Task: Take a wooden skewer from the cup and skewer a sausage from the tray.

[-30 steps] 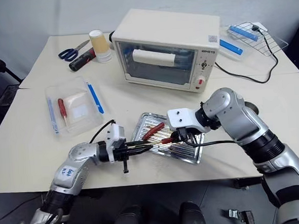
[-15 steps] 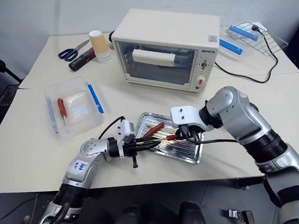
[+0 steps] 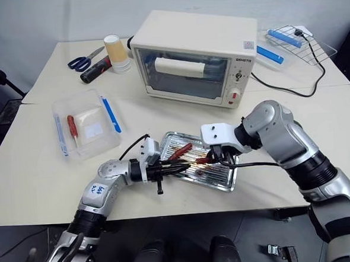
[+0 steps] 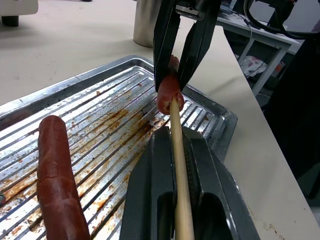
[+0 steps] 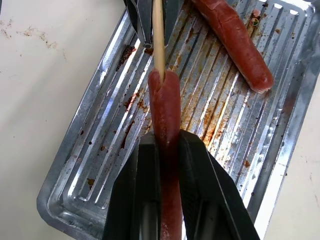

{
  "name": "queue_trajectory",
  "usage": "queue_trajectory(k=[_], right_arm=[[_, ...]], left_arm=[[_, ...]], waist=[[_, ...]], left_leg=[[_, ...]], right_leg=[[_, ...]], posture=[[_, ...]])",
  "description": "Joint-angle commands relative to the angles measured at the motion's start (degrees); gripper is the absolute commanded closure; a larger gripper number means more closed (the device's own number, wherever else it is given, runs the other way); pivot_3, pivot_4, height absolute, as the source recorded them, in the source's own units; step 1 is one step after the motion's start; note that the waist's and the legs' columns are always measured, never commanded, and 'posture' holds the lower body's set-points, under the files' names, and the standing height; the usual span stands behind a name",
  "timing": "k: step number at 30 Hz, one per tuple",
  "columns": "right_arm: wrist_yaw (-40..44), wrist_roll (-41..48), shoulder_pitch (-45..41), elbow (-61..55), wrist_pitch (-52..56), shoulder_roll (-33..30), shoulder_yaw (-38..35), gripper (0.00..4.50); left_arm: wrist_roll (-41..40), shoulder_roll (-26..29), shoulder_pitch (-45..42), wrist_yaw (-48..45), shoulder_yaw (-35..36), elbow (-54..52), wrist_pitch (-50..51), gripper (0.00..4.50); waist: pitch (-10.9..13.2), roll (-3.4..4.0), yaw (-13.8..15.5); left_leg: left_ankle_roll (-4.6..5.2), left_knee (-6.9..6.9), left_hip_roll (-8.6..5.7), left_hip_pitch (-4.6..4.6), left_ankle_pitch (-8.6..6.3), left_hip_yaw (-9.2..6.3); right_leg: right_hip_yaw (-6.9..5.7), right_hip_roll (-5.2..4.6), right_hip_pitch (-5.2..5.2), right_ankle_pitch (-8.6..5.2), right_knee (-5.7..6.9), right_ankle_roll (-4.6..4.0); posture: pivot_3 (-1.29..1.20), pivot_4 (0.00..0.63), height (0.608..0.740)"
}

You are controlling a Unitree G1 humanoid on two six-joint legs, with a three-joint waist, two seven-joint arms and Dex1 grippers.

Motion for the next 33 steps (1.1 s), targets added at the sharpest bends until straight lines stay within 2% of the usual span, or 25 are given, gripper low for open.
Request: queue_trajectory(k=[1, 4, 8, 13, 14, 18, 21, 24, 26, 27, 30, 33], right_arm=[[1.65, 6.72, -0.51, -7.88, -0.74, 3.84, -0.34, 3.97], [2.49, 6.78, 0.28, -7.11, -1.55, 1.45, -1.34, 3.11], [2.94, 8.34, 1.4, -6.14, -3.39, -2.08, -3.42, 1.92], [3.36, 12.59, 3.45, -5.56, -5.94, -5.76, -7.5, 0.18], [3.13, 13.47, 3.99, -5.36, -6.38, -6.13, -8.44, 0.03], [0.18, 17.06, 10.28, -4.45, -14.45, -5.81, -15.32, 0.03], [-0.82, 24.99, 16.27, -5.91, -14.57, -3.67, -22.34, 0.03], [-6.42, 35.53, 23.72, -9.27, -14.98, 2.86, -32.18, 0.03], [-10.01, 38.43, 25.98, -11.13, -13.54, 4.95, -34.92, 0.03], [-12.38, 41.71, 27.77, -13.69, -13.59, 7.35, -36.83, 0.03], [-20.17, 40.93, 31.88, -18.42, -20.04, 14.38, -38.74, 0.03], [-21.9, 36.8, 34.47, -19.7, -25.81, 17.04, -36.84, 0.03]], left_arm=[[-1.61, -3.33, -2.51, -1.08, -3.47, -3.97, -0.48, 4.5], [-2.46, -0.31, -1.45, -1.95, -1.2, -6.17, -0.01, 4.5], [-3.74, 6.5, 0.93, -3.7, 2.58, -9.75, 1.33, 4.5], [-6.3, 14.53, 5.07, -4.48, 8.13, -13.94, 2.74, 4.5], [-6.92, 15.81, 6.22, -4.53, 9.41, -14.69, 2.81, 4.5], [-11.98, 18.46, 13.18, -3.65, 17.04, -19.47, 2.61, 4.5], [-16.42, 17.47, 18.54, -0.6, 23.33, -22.9, 2.6, 4.5], [-21.49, 12.06, 23.41, 10.41, 32.79, -27.34, 2.99, 4.5], [-22.54, 9.51, 24.64, 15.78, 35.6, -29.04, 2.92, 4.5], [-21.88, 6.39, 25.4, 22.44, 38.93, -30.7, 1.7, 4.5], [-18.49, -0.95, 26.25, 40.42, 46.1, -33.95, 0.28, 4.5], [-15.78, -2.94, 25.26, 48.69, 46.36, -33.52, 1.76, 4.5]], waist=[[0.0, 0.0, 0.01], [0.0, 0.0, -0.04], [0.0, 0.0, -0.11], [0.0, 0.0, -0.12], [0.0, 0.0, -0.11], [0.0, -0.01, 0.0], [0.02, -0.03, 0.14], [0.0, -0.07, 0.12], [0.0, -0.07, 0.13], [0.0, -0.07, 0.15], [-0.03, -0.11, 0.34], [-0.04, -0.14, 0.73]], left_leg=[[0.0, 0.0, 0.0, 0.0, 0.0, 0.0], [0.0, 0.0, 0.0, -0.02, 0.0, -0.04], [0.0, 0.05, 0.01, -0.01, 0.0, -0.05], [0.0, 0.01, 0.01, -0.02, 0.0, -0.05], [0.0, 0.0, 0.01, -0.01, 0.0, -0.06], [0.0, -0.03, 0.02, -0.01, 0.0, -0.07], [0.01, -0.05, 0.01, -0.02, -0.01, -0.11], [0.01, -0.06, 0.04, 0.05, -0.01, -0.41], [0.01, -0.08, 0.04, 0.13, -0.01, -0.6], [0.01, -0.03, 0.04, 0.17, -0.01, -0.62], [0.01, 0.01, 0.04, 0.27, -0.01, -0.65], [0.01, -0.08, 0.02, 0.33, -0.01, -0.64]], right_leg=[[0.0, 0.0, 0.0, 0.0, 0.0, 0.0], [-0.01, 0.0, -0.01, 0.0, 0.0, 0.0], [-0.01, 0.0, 0.01, 0.0, 0.03, 0.0], [-0.01, -0.01, 0.0, 0.0, 0.0, 0.0], [0.0, -0.01, 0.0, 0.0, 0.0, 0.0], [-0.01, -0.02, 0.02, 0.0, -0.03, 0.0], [-0.03, -0.05, 0.05, 0.0, -0.06, 0.0], [-0.04, -0.04, 0.14, 0.0, -0.06, 0.0], [-0.03, -0.04, 0.2, 0.01, -0.05, 0.0], [-0.03, -0.05, 0.25, 0.01, -0.01, 0.0], [-0.02, -0.04, 0.4, 0.02, -0.04, -0.01], [-0.01, -0.04, 0.41, 0.02, -0.04, -0.01]], posture=[[0.0, 0.15, 0.74], [0.0, 0.15, 0.74], [0.0, 0.15, 0.74], [0.0, 0.15, 0.74], [0.0, 0.15, 0.74], [0.0, 0.15, 0.74], [0.0, 0.15, 0.74], [0.0, 0.15, 0.74], [0.0, 0.15, 0.74], [0.0, 0.15, 0.74], [0.0, 0.15, 0.74], [0.0, 0.15, 0.74]])
